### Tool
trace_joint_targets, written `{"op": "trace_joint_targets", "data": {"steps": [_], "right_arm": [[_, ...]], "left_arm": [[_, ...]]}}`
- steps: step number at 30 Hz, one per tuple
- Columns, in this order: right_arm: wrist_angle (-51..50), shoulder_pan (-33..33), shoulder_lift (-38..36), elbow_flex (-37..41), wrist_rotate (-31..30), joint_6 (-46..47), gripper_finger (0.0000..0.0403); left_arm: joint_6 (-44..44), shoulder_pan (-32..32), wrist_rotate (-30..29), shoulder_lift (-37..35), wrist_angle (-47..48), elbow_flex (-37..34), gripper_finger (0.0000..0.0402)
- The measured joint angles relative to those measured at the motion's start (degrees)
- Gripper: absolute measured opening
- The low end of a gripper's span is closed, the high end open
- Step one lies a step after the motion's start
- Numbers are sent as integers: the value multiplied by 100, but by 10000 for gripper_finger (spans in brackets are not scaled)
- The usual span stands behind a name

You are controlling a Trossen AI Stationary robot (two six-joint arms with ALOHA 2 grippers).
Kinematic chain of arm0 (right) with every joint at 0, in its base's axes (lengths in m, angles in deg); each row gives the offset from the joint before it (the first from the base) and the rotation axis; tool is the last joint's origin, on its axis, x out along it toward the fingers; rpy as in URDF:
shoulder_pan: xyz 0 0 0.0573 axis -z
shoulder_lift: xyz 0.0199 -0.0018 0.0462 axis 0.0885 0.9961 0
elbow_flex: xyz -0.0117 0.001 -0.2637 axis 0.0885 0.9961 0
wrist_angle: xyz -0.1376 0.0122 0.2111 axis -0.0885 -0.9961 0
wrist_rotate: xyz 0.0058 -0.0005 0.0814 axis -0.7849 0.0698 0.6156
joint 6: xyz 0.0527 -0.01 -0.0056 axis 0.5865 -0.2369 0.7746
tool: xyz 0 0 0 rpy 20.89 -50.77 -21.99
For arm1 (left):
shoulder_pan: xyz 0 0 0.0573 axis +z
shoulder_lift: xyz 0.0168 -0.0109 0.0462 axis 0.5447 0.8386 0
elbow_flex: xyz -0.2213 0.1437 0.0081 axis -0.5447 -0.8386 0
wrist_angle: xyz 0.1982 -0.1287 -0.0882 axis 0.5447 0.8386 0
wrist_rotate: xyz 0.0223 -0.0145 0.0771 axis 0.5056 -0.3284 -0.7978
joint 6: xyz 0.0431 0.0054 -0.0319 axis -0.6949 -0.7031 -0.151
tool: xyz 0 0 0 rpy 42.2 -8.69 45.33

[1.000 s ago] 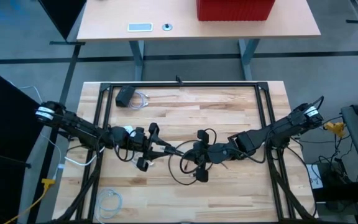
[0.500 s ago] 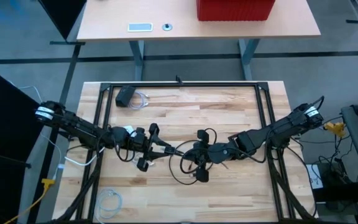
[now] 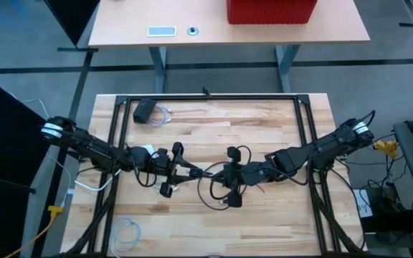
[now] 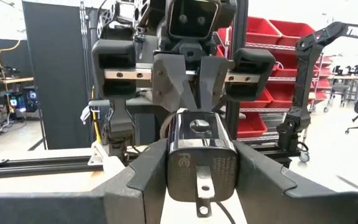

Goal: Insert USB
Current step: Insert the black charger cable into the black charger adapter, then insert the black charger adapter into the right white outlet extension

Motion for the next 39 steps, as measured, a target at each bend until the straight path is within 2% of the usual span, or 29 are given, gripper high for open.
{"op": "trace_joint_targets", "data": {"steps": [4,9,13,17,21,24,28,32,34,37,39], "right_arm": [[-227,-61,0,0,43,-411,66],[-669,-173,-90,0,43,-820,156],[-1263,-374,-241,-101,39,-1419,214],[-1283,-441,-297,-201,-134,-2396,249],[-1035,-319,-204,-188,-391,-3615,270],[-981,-217,-142,-181,-744,-4338,281],[-1465,-216,-200,-219,-2053,-4861,291],[-2330,-187,-260,-227,-3101,-5053,298],[-2407,-177,-258,-225,-3005,-4554,297],[-2432,-173,-267,-227,-1957,-3561,293],[-2537,-252,-264,-225,-1756,-3421,289]], "left_arm": [[48,1,-41,2,12,3,147],[76,3,-512,2,-100,-109,147],[502,81,-633,75,-604,-332,147],[1091,190,-655,483,-1089,-379,147],[1618,311,-670,1109,-1581,-192,147],[1826,370,-667,1517,-1602,-35,147],[1779,392,-649,1747,-1752,-14,147],[1466,385,-550,1563,-1831,-59,147],[1317,390,-544,1331,-1765,-90,147],[1044,431,-499,895,-1502,-125,147],[805,478,-521,524,-1305,-140,147]]}}
